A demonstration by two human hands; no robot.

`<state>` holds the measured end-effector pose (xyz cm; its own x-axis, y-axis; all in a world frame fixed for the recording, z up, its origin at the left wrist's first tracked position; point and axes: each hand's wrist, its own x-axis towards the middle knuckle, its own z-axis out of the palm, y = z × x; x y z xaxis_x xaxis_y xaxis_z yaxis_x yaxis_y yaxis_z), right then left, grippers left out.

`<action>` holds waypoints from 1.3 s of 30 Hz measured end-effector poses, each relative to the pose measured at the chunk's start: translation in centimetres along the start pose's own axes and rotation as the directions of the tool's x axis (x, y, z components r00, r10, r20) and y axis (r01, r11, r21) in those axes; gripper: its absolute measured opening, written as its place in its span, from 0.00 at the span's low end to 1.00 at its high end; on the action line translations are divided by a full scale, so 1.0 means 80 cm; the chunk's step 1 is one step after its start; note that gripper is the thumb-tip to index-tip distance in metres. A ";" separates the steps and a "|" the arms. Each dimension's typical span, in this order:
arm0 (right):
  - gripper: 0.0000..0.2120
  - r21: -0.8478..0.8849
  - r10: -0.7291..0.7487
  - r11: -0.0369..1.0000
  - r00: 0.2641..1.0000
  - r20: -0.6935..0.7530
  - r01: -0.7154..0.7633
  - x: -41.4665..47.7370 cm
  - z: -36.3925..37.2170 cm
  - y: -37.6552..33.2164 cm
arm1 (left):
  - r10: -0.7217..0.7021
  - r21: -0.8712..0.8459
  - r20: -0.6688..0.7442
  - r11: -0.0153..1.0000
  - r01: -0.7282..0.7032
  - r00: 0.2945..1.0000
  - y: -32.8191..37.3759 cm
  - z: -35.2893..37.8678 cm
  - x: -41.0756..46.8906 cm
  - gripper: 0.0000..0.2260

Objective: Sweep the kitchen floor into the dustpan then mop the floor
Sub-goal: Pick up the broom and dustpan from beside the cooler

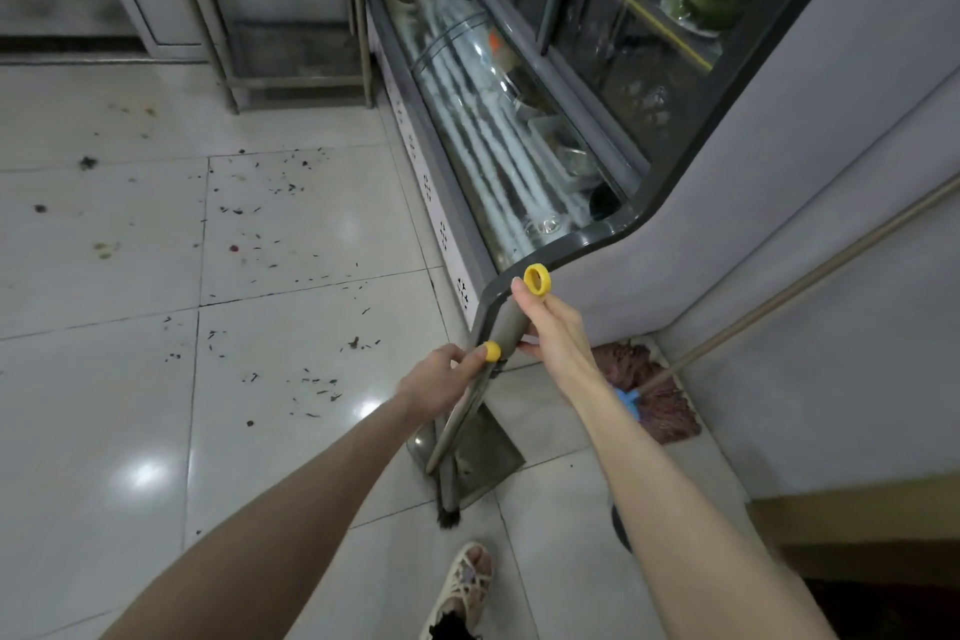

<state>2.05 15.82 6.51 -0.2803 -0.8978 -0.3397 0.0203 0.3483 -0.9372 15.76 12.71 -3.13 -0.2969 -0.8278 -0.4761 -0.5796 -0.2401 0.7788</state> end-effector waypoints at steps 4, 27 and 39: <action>0.38 -0.063 -0.022 0.998 0.997 0.072 0.027 -0.044 0.062 0.009 | -0.039 -0.062 -0.059 0.997 0.036 0.997 -0.053 -0.034 -0.055 0.26; 0.36 -0.324 0.049 0.939 0.884 0.465 0.119 -0.143 0.224 0.080 | -0.297 -0.253 -0.182 0.935 0.248 0.937 -0.208 -0.079 -0.200 0.26; 0.35 -0.307 0.021 0.945 0.919 0.395 0.111 -0.146 0.207 0.092 | -0.247 -0.027 -0.232 0.968 0.248 0.941 -0.201 -0.044 -0.202 0.29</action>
<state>21.40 24.40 2.27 0.1217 -0.9238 -0.3629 -0.3065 0.3128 -0.8990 32.54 28.17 -6.50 0.0405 -0.8371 -0.5456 -0.6143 -0.4515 0.6471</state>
